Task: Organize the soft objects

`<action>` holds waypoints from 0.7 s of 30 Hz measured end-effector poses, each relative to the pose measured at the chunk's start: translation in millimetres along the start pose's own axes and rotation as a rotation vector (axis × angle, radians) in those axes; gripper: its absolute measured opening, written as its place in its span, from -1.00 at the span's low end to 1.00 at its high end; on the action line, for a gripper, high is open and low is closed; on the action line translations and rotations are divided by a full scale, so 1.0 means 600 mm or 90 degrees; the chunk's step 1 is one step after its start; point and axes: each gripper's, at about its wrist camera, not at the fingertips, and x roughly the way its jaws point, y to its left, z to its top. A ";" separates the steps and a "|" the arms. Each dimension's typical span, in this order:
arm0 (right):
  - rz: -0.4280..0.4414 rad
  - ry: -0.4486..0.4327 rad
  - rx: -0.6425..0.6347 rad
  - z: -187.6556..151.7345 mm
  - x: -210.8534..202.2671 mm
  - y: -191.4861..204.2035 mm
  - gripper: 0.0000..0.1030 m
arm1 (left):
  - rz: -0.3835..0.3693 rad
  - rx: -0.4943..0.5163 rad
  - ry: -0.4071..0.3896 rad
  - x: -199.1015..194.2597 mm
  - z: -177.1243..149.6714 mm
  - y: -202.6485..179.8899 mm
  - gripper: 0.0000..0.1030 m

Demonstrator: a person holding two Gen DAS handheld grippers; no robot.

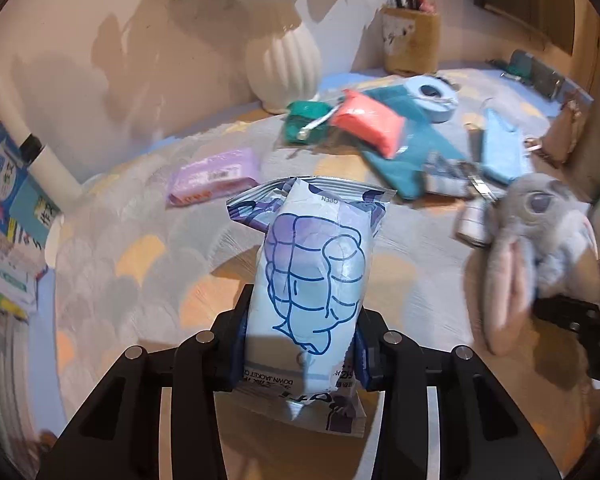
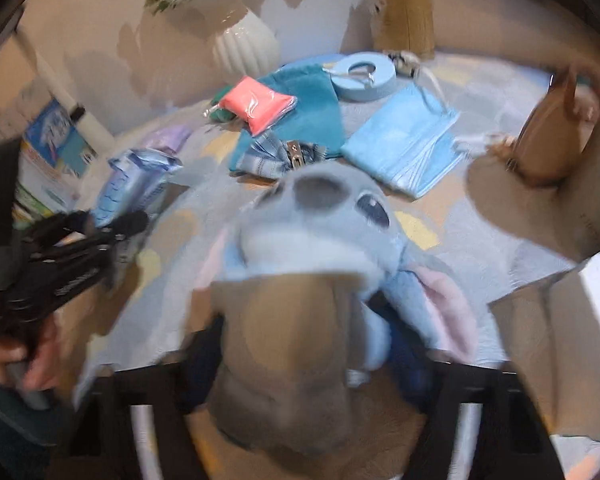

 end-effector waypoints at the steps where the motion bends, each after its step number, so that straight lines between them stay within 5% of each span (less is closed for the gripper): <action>1: 0.002 -0.006 -0.002 -0.004 -0.004 -0.001 -0.05 | -0.005 -0.007 -0.005 -0.010 -0.005 -0.006 -0.27; 4: 0.066 -0.005 0.028 -0.018 -0.022 -0.020 -0.07 | -0.031 -0.021 -0.032 -0.048 -0.012 -0.016 -0.27; 10: 0.082 -0.032 0.008 -0.045 -0.096 -0.028 -0.07 | -0.072 -0.026 -0.089 -0.141 0.006 -0.036 -0.27; 16: 0.071 -0.094 0.008 -0.063 -0.196 -0.048 -0.07 | -0.139 0.012 -0.150 -0.224 0.011 -0.123 -0.27; 21: 0.020 -0.142 0.049 -0.089 -0.291 -0.128 -0.07 | -0.219 0.049 -0.160 -0.256 0.033 -0.219 -0.27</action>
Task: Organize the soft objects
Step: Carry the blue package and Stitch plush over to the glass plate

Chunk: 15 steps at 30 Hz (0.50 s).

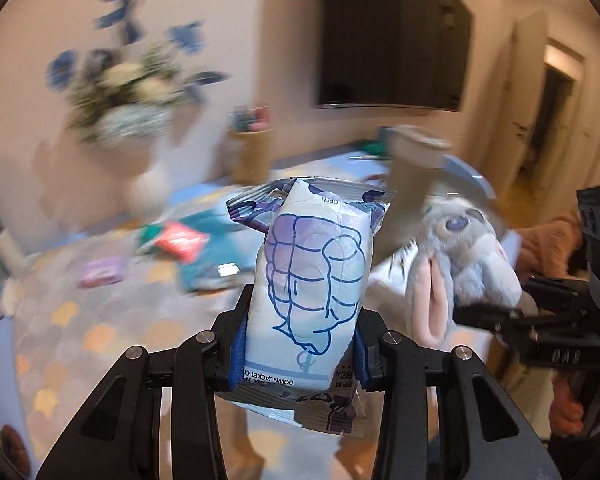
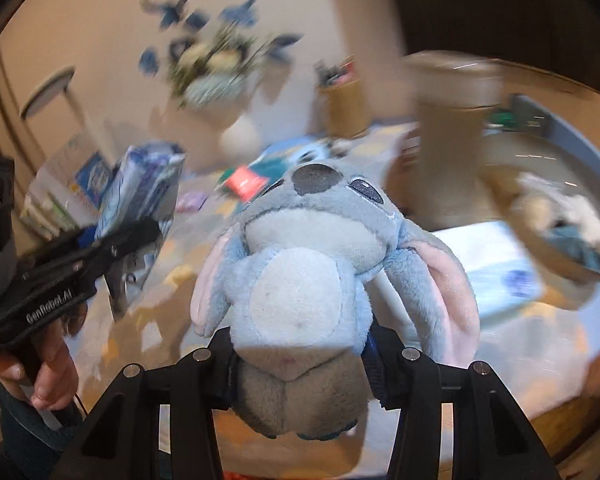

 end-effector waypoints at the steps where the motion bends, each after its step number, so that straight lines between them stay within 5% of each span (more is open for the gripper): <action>1: -0.004 -0.008 0.011 0.002 -0.017 -0.018 -0.07 | -0.021 0.012 0.003 0.007 0.008 -0.026 -0.27; 7: -0.107 -0.060 0.110 -0.001 -0.114 -0.166 -0.07 | -0.178 0.063 0.051 0.067 0.059 -0.175 -0.27; 15: -0.202 -0.132 0.182 0.061 -0.189 -0.332 -0.06 | -0.228 0.083 0.059 0.147 0.159 -0.327 -0.27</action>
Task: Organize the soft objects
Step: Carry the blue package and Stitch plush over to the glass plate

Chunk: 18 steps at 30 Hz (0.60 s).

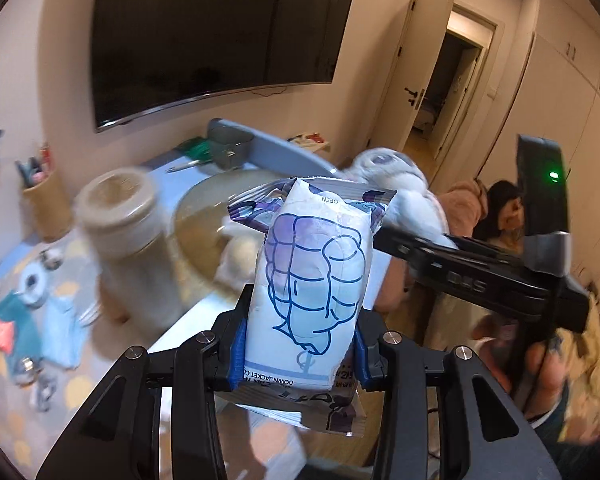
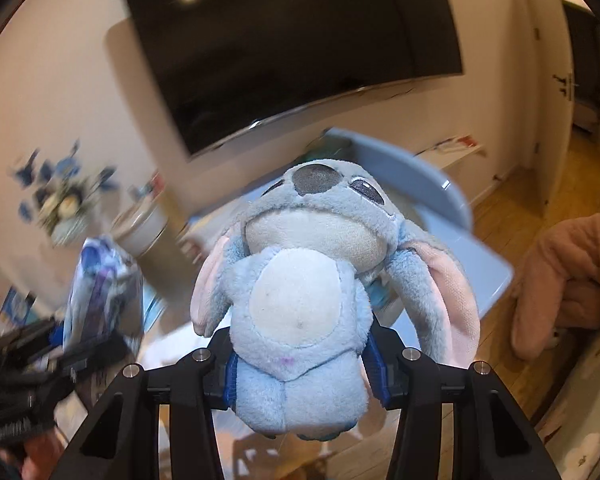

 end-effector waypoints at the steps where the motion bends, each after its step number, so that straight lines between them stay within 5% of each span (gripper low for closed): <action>1: -0.005 -0.006 0.005 0.012 0.005 -0.004 -0.05 | 0.011 0.001 -0.003 0.012 0.010 -0.006 -0.27; 4: -0.027 0.003 0.029 0.058 0.046 -0.037 -0.05 | 0.085 0.013 -0.008 0.065 0.040 -0.018 -0.27; 10: -0.007 0.037 0.097 0.110 0.135 -0.069 0.00 | 0.155 -0.016 -0.040 0.131 0.076 -0.021 -0.22; 12: 0.000 0.038 0.107 0.118 0.154 -0.077 0.22 | 0.166 -0.007 -0.032 0.158 0.082 -0.020 -0.01; 14: 0.003 0.057 0.124 0.118 0.171 -0.085 0.64 | 0.196 0.004 -0.022 0.172 0.079 -0.023 0.22; 18: 0.007 0.089 0.128 0.107 0.173 -0.104 0.64 | 0.142 0.002 -0.029 0.159 0.062 -0.024 0.24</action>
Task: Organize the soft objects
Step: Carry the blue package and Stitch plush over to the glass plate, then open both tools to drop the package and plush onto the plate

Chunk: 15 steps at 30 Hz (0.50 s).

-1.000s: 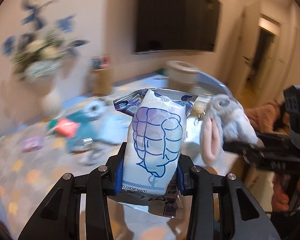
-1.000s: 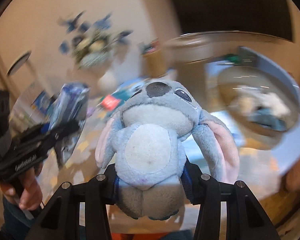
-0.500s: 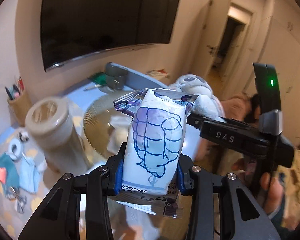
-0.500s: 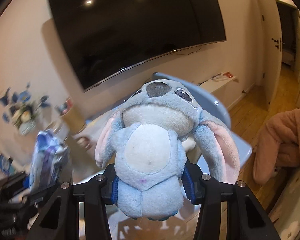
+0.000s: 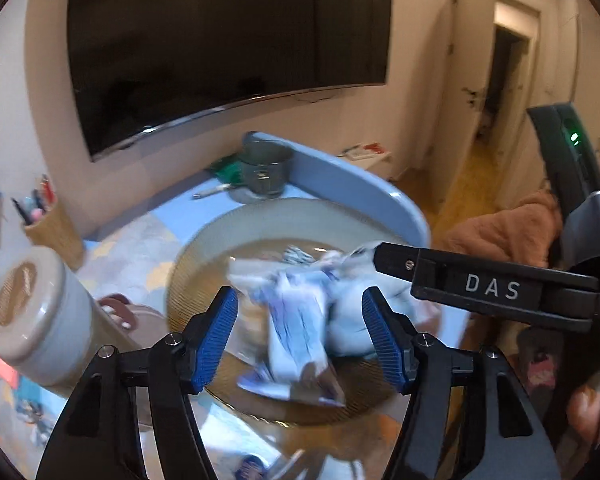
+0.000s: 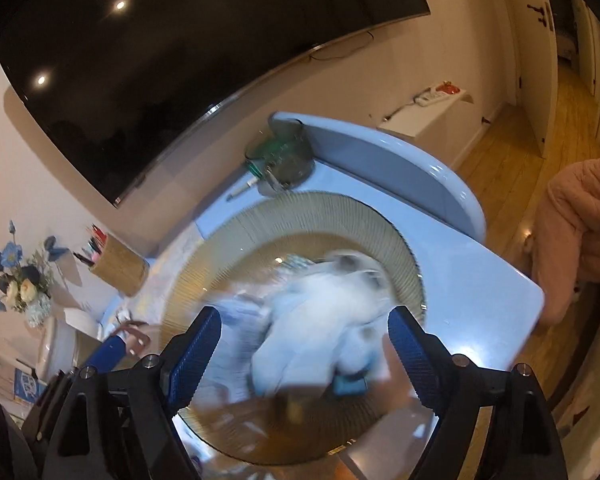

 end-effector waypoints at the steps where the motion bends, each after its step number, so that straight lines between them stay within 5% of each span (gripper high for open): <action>1: 0.002 -0.007 0.001 -0.005 -0.010 -0.004 0.64 | -0.007 -0.005 -0.002 -0.003 -0.001 -0.002 0.28; 8: 0.023 -0.054 0.018 -0.042 -0.090 -0.006 0.64 | -0.055 0.021 -0.033 -0.095 -0.031 -0.005 0.32; 15: 0.034 -0.087 -0.136 -0.140 -0.175 0.099 0.64 | -0.021 -0.001 -0.087 -0.238 -0.122 0.073 0.49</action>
